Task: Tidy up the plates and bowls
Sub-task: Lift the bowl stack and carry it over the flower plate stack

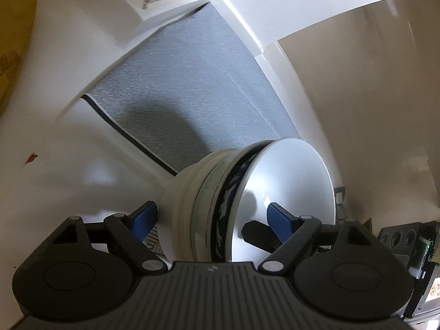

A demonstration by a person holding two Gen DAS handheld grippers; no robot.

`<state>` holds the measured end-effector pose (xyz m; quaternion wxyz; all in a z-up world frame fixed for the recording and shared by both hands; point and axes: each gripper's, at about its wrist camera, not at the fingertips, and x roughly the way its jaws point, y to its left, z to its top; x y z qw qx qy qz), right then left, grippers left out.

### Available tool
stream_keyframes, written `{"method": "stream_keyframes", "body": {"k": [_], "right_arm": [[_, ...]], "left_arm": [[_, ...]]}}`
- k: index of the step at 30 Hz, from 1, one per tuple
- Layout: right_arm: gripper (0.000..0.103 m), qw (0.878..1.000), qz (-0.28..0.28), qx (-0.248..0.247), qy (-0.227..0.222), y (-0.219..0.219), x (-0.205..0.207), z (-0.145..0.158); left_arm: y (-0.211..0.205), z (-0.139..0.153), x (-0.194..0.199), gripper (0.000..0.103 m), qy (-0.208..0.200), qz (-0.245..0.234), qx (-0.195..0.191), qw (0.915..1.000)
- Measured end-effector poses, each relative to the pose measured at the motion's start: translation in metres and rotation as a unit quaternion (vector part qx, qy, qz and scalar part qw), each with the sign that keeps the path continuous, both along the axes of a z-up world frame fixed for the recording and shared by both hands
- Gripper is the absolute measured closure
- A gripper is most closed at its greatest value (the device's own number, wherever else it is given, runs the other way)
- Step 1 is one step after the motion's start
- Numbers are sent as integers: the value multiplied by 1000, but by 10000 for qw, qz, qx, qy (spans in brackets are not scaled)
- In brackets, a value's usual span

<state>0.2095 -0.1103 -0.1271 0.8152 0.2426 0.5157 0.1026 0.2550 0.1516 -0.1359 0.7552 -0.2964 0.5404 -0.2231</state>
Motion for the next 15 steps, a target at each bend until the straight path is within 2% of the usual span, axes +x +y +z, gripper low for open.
{"method": "stream_keyframes", "body": {"k": [9,15], "right_arm": [[36,9997,-204,-95,-49,-3,-3,14],[37,9996,-195,-106,-175,-21,-4,24]], "left_arm": [[-23,6,7,14,-94,-141,-34,9999],[-45,12,10,14,-207,-121,-12,9997]]}}
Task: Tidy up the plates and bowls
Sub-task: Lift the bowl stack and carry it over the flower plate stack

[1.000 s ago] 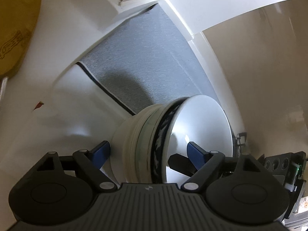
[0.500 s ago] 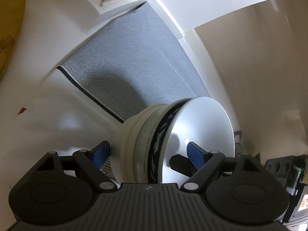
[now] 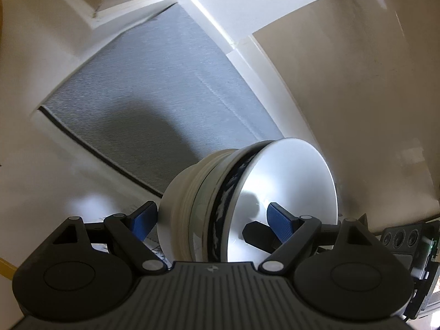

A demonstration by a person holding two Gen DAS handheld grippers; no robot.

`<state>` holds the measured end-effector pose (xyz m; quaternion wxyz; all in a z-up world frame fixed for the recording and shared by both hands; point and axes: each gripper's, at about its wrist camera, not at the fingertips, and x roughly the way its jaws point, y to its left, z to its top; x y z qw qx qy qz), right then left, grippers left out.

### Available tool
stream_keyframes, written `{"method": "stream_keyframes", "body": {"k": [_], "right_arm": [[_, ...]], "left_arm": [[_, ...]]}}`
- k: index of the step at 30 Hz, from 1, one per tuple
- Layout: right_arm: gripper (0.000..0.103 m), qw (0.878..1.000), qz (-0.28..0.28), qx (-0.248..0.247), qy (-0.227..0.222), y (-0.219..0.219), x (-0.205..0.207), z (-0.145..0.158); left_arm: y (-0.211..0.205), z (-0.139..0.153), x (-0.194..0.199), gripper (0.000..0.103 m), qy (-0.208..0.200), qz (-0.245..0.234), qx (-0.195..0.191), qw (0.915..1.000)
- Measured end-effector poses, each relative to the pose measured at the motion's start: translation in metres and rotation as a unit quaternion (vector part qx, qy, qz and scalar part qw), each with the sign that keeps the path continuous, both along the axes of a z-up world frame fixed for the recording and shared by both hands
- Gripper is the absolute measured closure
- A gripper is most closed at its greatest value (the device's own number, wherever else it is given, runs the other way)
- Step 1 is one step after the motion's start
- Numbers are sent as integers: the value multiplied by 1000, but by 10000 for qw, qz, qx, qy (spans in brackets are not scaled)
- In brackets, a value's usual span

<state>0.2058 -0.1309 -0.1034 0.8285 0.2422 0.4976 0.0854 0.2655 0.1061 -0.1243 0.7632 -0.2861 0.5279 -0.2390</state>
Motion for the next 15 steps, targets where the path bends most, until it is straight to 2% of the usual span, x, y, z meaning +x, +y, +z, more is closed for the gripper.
{"method": "stream_keyframes", "body": {"k": [6,15], "right_arm": [[37,10000,-73,5,-47,-28,-7,6],[37,9989,-433,126,-89,-73,-30,10]], "left_arm": [[-20,4,-8,14,5,-149,6,9999],[-72,8,-9,14,-43,-523,119,9985]]}}
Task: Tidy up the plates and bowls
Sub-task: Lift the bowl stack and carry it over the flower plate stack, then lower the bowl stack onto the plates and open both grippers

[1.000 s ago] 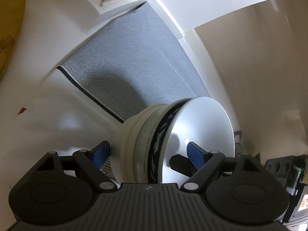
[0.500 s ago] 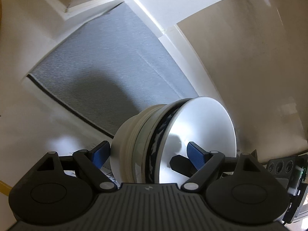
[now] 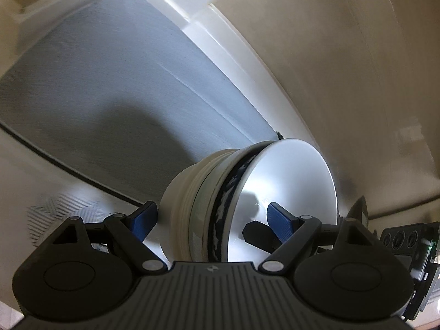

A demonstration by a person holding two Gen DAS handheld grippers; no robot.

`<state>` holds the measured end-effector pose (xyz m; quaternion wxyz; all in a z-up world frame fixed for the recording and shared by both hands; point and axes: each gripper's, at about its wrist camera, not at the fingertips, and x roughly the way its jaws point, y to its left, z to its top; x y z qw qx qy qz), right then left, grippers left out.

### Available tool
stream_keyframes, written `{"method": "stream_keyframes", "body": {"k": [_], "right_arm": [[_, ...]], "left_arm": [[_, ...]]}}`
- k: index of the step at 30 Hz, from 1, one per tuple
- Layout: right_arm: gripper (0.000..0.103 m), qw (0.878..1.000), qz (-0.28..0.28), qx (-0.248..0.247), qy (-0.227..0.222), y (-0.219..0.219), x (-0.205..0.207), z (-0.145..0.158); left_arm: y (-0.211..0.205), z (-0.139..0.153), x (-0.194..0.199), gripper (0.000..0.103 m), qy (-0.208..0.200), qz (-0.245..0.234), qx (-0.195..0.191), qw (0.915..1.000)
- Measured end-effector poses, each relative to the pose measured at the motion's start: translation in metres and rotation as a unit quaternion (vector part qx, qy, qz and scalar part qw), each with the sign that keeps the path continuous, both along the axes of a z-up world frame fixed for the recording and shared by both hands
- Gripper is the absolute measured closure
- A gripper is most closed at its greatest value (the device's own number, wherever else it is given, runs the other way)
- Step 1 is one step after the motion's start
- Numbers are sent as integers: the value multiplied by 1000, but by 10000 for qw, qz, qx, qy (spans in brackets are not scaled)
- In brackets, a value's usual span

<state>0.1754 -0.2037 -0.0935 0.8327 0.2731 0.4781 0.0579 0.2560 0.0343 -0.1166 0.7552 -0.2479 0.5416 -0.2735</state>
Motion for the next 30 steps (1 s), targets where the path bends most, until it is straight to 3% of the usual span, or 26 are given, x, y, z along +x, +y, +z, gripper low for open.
{"method": "stream_keyframes", "body": {"k": [17,30], "right_arm": [[37,9960,-802,290,258,-74,-54,-21],[37,9926,-988,544,446,-104,-71,-44]], "left_arm": [[-92,-23,-8,14,220,-886,304,9954],[-126,-40,-13,14,304,-1007,529,9930]]}}
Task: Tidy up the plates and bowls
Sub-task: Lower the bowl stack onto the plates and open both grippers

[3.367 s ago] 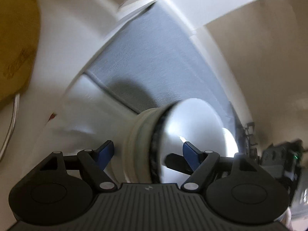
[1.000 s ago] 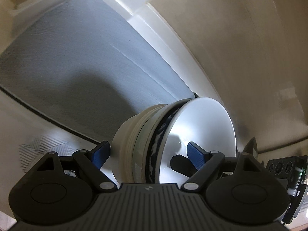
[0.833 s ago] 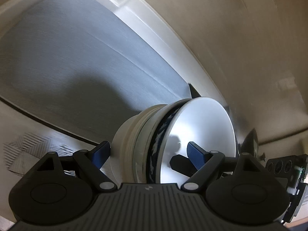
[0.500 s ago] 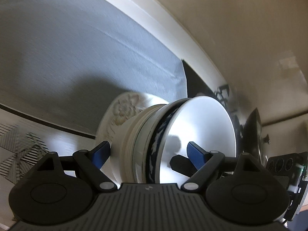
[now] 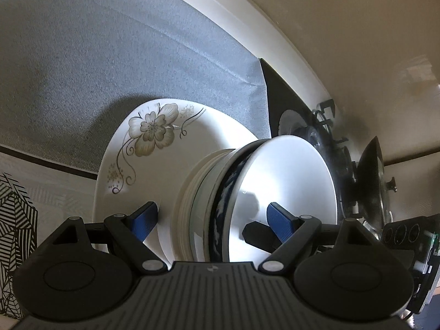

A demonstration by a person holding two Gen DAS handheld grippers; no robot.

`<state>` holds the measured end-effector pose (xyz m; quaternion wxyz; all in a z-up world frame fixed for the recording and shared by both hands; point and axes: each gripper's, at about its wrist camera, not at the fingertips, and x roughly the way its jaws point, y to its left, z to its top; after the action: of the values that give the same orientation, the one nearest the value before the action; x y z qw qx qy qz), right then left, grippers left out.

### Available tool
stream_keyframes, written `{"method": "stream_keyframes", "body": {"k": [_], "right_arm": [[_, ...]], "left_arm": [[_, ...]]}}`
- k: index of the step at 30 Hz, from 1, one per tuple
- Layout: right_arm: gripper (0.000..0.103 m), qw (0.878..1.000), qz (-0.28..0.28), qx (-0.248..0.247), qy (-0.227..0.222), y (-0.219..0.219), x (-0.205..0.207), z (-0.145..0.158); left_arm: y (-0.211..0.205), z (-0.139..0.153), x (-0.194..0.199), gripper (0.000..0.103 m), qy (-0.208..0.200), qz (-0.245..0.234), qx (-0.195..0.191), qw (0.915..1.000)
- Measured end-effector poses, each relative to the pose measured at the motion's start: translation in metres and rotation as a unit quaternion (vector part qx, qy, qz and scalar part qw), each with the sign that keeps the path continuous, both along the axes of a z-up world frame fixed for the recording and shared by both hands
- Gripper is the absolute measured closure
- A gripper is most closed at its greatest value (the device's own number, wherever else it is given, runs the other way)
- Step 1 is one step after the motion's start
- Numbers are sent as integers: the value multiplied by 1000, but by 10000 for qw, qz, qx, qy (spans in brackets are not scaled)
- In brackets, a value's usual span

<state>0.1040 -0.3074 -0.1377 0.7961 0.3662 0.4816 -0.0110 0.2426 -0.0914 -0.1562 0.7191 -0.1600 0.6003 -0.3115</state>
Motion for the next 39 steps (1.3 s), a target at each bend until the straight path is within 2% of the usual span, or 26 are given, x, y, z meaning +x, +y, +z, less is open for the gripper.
{"method": "stream_keyframes", "body": {"k": [2,6,11,13,16,19,22,23,26,28,33,36,39], "right_arm": [[41,10000,27,-26,2,-1,2,-2],[44,9999,56,-40,-93,-5,5,-2],[46,9998,100,-70,-126,-7,10,-2],[46,9998,115,-92,-133,-6,11,-1],[45,9991,160,-288,-284,-3,12,8],[34,9958,254,-725,-505,1,10,23],[28,9905,375,-1144,-670,4,7,36],[26,9880,423,-1291,-732,5,6,40],[23,9788,559,-1759,-883,10,1,49],[22,9718,662,-2031,-998,13,-2,55],[18,9616,845,-2278,-1278,15,-11,65],[17,9589,936,-2274,-1419,15,-14,69],[17,9589,926,-2226,-1496,18,-20,71]], "left_arm": [[-1,1,-1,14,-52,12,60,10000],[0,3,0,16,2,155,79,9998],[0,13,-5,16,-280,123,102,9995],[0,20,-7,9,-450,120,189,9987],[1,33,-11,1,-866,179,521,9947],[6,51,-17,0,-1282,210,793,9884],[9,71,-28,0,-1812,80,1076,9775],[9,76,-33,0,-2022,64,1269,9711],[1,91,-45,0,-2632,75,1981,9441],[-7,95,-53,0,-2805,39,2298,9319],[-14,99,-67,0,-2841,156,2601,9227],[-18,103,-74,0,-2859,306,2798,9160],[-14,107,-85,0,-2951,380,2838,9115]]}}
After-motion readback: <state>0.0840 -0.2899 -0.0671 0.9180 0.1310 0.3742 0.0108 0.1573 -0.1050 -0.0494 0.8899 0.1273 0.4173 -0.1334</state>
